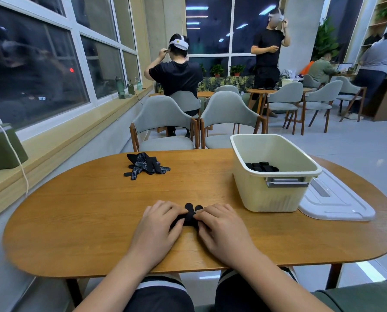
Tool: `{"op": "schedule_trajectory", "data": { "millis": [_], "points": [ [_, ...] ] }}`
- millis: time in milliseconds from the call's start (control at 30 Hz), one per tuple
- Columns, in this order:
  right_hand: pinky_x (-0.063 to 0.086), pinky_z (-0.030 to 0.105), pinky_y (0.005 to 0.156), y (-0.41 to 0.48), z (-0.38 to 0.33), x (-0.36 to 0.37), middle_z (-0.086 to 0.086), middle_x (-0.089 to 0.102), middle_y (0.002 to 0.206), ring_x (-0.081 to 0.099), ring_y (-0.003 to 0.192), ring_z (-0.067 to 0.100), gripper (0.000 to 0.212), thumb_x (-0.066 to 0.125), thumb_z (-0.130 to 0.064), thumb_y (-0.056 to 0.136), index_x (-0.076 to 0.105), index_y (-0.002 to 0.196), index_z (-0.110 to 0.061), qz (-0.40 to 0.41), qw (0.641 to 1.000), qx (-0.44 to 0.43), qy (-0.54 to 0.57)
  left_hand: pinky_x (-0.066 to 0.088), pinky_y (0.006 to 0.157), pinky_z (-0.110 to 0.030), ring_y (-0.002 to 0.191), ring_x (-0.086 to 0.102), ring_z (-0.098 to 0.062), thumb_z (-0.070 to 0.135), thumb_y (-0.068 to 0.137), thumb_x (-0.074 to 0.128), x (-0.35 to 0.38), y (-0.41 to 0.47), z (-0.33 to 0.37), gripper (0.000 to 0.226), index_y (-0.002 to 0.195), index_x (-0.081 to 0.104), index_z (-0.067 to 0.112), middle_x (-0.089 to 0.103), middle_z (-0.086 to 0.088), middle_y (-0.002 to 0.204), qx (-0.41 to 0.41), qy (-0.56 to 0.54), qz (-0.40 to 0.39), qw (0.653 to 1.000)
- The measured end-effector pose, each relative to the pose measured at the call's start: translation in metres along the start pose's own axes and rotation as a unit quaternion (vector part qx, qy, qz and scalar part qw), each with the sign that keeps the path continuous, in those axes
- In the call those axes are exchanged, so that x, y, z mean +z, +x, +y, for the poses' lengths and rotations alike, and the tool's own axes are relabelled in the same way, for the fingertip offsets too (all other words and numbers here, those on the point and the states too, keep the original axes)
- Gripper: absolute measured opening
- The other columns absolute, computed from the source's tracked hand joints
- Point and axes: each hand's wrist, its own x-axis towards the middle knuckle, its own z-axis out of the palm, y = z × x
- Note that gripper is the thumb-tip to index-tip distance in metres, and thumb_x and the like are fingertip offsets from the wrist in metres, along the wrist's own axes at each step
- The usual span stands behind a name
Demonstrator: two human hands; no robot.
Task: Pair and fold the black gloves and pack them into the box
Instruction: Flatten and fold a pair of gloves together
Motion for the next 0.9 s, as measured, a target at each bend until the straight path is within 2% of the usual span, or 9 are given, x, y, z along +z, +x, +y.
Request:
{"op": "schedule_trajectory", "data": {
  "millis": [200, 367, 533, 633, 800, 900],
  "points": [
    [0.05, 0.036, 0.1, 0.0019, 0.0004, -0.0002, -0.014, 0.074, 0.13, 0.066, 0.12, 0.011, 0.037, 0.052, -0.036, 0.101, 0.073, 0.131, -0.03, -0.037, 0.999, 0.03, -0.01, 0.048, 0.091, -0.034, 0.117, 0.055, -0.004, 0.031, 0.097, 0.073, 0.0013, 0.0005, -0.002, 0.03, 0.125, 0.07, 0.039, 0.062, 0.027, 0.121, 0.0, 0.014, -0.006, 1.0],
    [0.043, 0.034, 0.113, 0.0035, -0.0013, -0.0044, -0.013, 0.063, 0.15, 0.058, 0.137, 0.009, 0.05, 0.047, -0.04, 0.102, 0.061, 0.15, -0.031, -0.072, 0.996, 0.041, -0.011, 0.049, 0.09, -0.035, 0.118, 0.057, -0.004, 0.028, 0.099, 0.073, 0.003, 0.0014, -0.0031, 0.038, 0.134, 0.069, 0.039, 0.065, 0.026, 0.126, -0.014, 0.018, -0.013, 1.0],
    [0.035, 0.037, 0.124, 0.0032, -0.0014, -0.0001, -0.006, 0.049, 0.166, 0.045, 0.152, 0.013, 0.058, 0.052, -0.039, 0.103, 0.049, 0.16, -0.028, -0.08, 0.996, 0.034, -0.004, 0.035, 0.095, -0.028, 0.124, 0.054, -0.001, 0.034, 0.103, 0.068, 0.0047, 0.0046, -0.0034, 0.041, 0.143, 0.064, 0.042, 0.064, 0.028, 0.133, -0.051, 0.018, -0.039, 0.998],
    [0.041, 0.037, 0.117, 0.0013, -0.002, -0.0013, -0.004, 0.055, 0.158, 0.05, 0.145, 0.018, 0.05, 0.058, -0.034, 0.1, 0.059, 0.15, -0.027, -0.045, 0.999, 0.008, -0.007, 0.04, 0.096, -0.028, 0.123, 0.054, -0.003, 0.034, 0.103, 0.066, 0.0054, 0.0051, -0.0047, 0.039, 0.142, 0.064, 0.04, 0.063, 0.026, 0.132, -0.046, 0.012, -0.048, 0.998],
    [0.045, 0.034, 0.095, -0.0016, -0.0032, -0.004, -0.008, 0.067, 0.12, 0.062, 0.111, 0.02, 0.025, 0.064, -0.023, 0.099, 0.072, 0.123, -0.023, 0.018, 0.999, -0.033, 0.003, 0.044, 0.099, -0.03, 0.115, 0.052, -0.004, 0.042, 0.097, 0.051, 0.0066, 0.003, -0.0033, 0.041, 0.134, 0.066, 0.035, 0.062, 0.022, 0.12, -0.05, 0.021, -0.059, 0.997],
    [0.047, 0.035, 0.091, -0.0014, -0.0023, -0.0044, -0.009, 0.068, 0.114, 0.061, 0.106, 0.018, 0.021, 0.063, -0.026, 0.1, 0.075, 0.117, -0.022, 0.015, 0.999, -0.031, -0.001, 0.046, 0.099, -0.031, 0.112, 0.051, -0.003, 0.046, 0.096, 0.043, 0.0068, 0.0022, -0.0036, 0.046, 0.134, 0.067, 0.035, 0.062, 0.024, 0.118, -0.048, 0.016, -0.062, 0.997]
  ]
}}
